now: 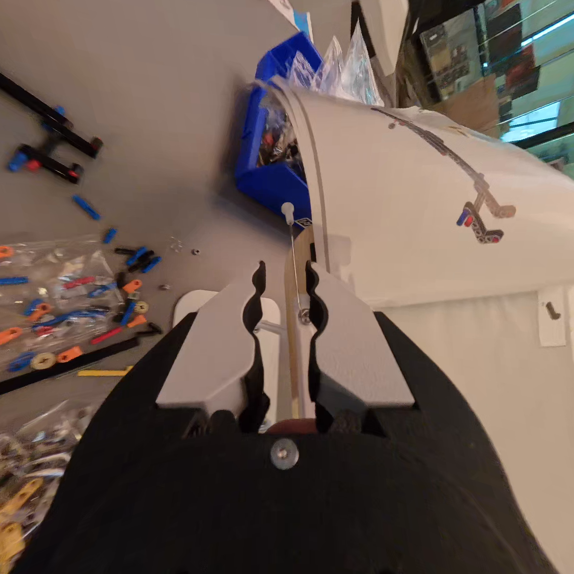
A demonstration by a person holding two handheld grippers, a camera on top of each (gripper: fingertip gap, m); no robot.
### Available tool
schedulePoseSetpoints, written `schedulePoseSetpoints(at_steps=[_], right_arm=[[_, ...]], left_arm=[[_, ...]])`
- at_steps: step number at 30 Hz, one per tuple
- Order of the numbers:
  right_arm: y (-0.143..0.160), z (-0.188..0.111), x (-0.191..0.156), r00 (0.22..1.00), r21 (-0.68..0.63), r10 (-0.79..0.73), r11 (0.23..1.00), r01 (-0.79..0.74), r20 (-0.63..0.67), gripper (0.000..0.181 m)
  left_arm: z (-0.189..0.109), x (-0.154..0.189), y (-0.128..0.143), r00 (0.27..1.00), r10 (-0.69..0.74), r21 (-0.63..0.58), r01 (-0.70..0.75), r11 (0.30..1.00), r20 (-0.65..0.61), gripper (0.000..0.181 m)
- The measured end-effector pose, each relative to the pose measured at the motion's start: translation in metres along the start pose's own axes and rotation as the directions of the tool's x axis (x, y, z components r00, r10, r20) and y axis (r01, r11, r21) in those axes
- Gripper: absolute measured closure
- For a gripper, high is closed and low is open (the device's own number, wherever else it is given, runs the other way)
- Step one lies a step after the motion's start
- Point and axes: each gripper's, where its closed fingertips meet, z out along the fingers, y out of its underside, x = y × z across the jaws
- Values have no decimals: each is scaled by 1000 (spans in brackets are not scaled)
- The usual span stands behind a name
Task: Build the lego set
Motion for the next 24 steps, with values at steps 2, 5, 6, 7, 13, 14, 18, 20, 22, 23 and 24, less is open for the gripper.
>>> schedulePoseSetpoints(at_steps=[2,5,6,7,13,14,18,20,22,23,24], right_arm=[[1,10,3,997,-39,-65,997,63,-50,165],[10,21,6,988,-123,-128,986,117,-89,181],[11,23,7,985,-134,-140,983,127,-96,181],[12,24,7,985,-136,-141,983,127,-98,181],[10,22,7,988,-97,-125,988,116,-91,181],[9,21,6,988,-85,-121,990,114,-94,181],[8,18,5,987,-30,-126,992,124,-103,181],[6,16,5,989,7,-111,994,112,-99,181],[5,15,5,991,40,-94,994,98,-94,181],[5,15,5,993,61,-80,994,86,-92,181],[4,14,6,995,92,-51,994,59,-84,181]], left_arm=[[-7,18,-11,999,51,26,-50,998,-18,139],[-8,54,-38,982,186,71,-183,980,-35,139],[-5,69,-50,971,236,90,-231,969,-49,140],[-1,86,-59,955,287,103,-279,955,-69,141],[59,115,-57,894,435,4,-438,899,-109,143],[65,113,-53,895,429,-2,-433,902,-117,143],[79,97,-33,900,428,-30,-431,902,-83,142],[80,92,-28,910,407,-18,-410,912,-73,142],[81,88,-26,912,404,-12,-405,914,-65,142],[82,87,-25,909,412,-5,-413,911,-64,141],[82,87,-24,909,412,7,-412,911,-68,143]])
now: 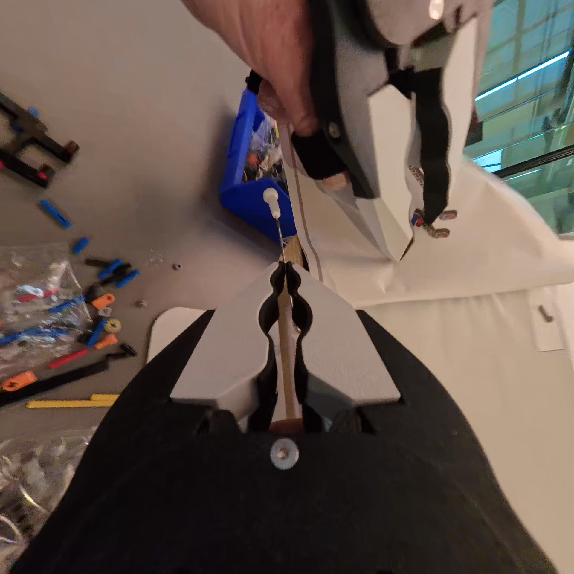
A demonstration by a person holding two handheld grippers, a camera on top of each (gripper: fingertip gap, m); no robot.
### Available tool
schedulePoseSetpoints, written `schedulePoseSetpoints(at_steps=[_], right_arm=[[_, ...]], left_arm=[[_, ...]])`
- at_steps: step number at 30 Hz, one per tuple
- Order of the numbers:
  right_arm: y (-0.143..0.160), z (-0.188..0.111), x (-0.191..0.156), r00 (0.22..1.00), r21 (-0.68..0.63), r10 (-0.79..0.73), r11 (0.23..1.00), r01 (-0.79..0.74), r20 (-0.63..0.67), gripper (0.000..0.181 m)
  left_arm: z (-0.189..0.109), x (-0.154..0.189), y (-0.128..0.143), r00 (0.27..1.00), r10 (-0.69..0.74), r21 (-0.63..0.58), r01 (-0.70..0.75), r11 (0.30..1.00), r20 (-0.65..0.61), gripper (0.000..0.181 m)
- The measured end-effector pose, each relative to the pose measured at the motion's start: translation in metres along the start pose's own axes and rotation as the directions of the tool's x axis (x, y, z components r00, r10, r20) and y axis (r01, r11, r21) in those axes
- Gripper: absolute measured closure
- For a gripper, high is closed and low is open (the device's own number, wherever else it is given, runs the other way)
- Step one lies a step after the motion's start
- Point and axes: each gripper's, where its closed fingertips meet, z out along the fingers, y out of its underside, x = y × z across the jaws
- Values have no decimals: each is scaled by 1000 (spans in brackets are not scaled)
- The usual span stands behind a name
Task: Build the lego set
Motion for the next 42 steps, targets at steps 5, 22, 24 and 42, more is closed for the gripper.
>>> schedulePoseSetpoints(at_steps=[5,22,24,42], right_arm=[[-2,-2,3,988,107,152,982,-153,22,181],[7,-4,34,718,173,661,750,-638,-219,181],[10,-4,37,678,169,697,716,-677,-233,181],[11,-4,37,718,90,647,755,-649,-257,181]], left_arm=[[-3,-6,14,998,-54,27,54,998,12,150],[-15,-18,34,980,-199,50,198,979,18,149],[-17,-19,39,977,-213,41,212,976,21,149],[-58,-112,149,588,-808,-45,806,590,-47,108]])
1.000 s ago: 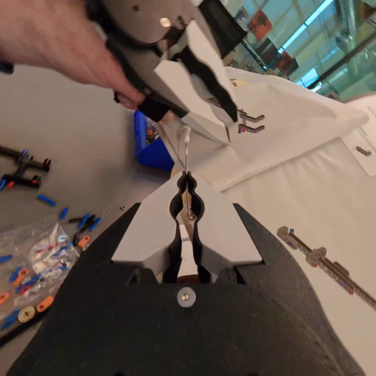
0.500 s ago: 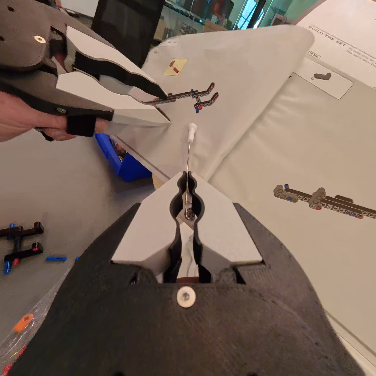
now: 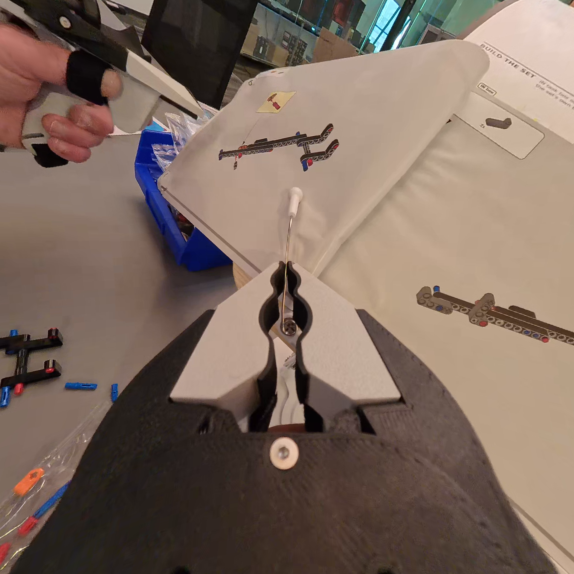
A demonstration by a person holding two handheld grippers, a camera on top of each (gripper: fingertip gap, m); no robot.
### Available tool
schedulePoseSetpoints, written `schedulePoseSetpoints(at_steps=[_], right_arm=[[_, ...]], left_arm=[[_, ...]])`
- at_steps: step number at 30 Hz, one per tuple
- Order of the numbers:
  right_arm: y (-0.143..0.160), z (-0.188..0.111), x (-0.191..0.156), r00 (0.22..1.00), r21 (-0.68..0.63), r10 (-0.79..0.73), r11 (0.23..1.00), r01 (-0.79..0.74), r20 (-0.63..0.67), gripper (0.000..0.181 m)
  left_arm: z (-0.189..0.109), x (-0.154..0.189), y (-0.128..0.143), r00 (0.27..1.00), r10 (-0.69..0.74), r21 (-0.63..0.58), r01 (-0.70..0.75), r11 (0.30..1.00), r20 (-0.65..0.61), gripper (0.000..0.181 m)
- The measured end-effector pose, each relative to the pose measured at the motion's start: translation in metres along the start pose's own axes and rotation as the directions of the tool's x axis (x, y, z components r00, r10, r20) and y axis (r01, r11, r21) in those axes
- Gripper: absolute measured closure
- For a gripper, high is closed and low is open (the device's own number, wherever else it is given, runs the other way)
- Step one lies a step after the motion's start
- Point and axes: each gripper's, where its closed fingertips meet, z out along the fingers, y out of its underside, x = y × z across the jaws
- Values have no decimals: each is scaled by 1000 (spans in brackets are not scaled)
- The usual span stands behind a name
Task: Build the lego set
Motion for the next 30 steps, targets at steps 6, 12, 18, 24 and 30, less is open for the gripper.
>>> schedulePoseSetpoints(at_steps=[6,12,18,24,30], right_arm=[[0,1,0,1000,0,-4,1000,4,4,181],[-1,0,0,1000,25,18,1000,-19,6,181],[-1,0,0,992,104,125,987,-125,12,181],[-1,0,0,992,117,126,985,-127,14,181],[-1,0,0,992,117,122,985,-123,13,181]], left_arm=[[17,3,17,986,-101,-114,86,990,-130,105],[12,1,19,970,-170,-110,152,982,-175,115],[-14,3,7,926,-216,30,237,971,-311,141],[-12,14,33,881,-278,-46,282,958,-384,113],[0,-5,37,931,-269,-32,270,962,-246,125]])
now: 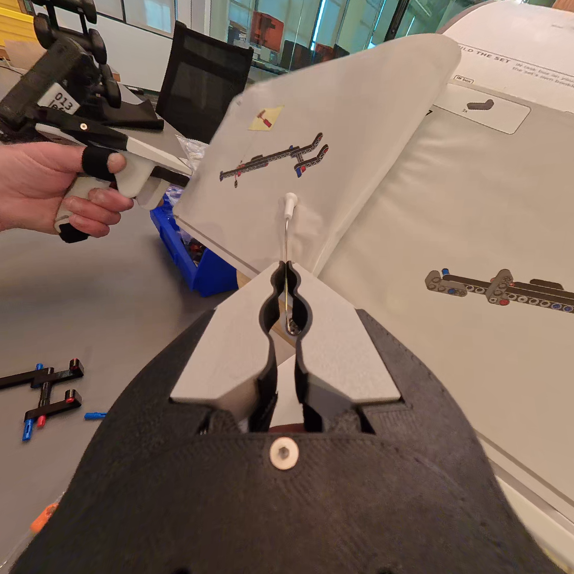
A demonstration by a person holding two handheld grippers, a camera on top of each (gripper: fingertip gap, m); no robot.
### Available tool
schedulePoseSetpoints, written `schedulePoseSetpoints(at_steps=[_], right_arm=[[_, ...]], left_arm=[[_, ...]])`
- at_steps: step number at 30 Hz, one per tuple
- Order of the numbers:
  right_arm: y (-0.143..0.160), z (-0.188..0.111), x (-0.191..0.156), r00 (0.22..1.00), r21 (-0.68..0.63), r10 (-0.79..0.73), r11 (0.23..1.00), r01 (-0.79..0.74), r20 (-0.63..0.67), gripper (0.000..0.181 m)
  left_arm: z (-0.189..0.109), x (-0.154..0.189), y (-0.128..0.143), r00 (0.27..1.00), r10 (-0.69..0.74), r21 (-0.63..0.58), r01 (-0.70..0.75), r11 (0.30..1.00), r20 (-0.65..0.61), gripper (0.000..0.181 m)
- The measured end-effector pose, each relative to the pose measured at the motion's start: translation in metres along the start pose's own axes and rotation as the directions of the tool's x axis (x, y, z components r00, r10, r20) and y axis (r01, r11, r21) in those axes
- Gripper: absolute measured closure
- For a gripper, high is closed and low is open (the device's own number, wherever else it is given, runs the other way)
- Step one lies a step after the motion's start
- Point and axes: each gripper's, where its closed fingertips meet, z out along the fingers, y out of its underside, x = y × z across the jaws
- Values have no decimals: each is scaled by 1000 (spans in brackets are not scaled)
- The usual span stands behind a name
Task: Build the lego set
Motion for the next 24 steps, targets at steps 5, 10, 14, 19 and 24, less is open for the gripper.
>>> schedulePoseSetpoints(at_steps=[5,10,14,19,24], right_arm=[[0,0,0,1000,12,1,1000,-1,-4,181],[0,0,0,1000,15,6,1000,-6,-2,181],[0,0,0,1000,14,2,1000,-2,-2,181],[0,1,0,1000,9,5,1000,-5,-7,181],[0,0,0,1000,3,-4,1000,4,-27,181]], left_arm=[[-1,-2,-3,998,28,25,-30,999,51,93],[12,6,9,1000,-9,-53,9,999,-1,99],[11,-1,14,999,-24,-59,25,998,25,129],[-10,9,0,998,54,59,-55,997,13,181],[-18,18,-1,987,156,87,-159,983,36,181]])
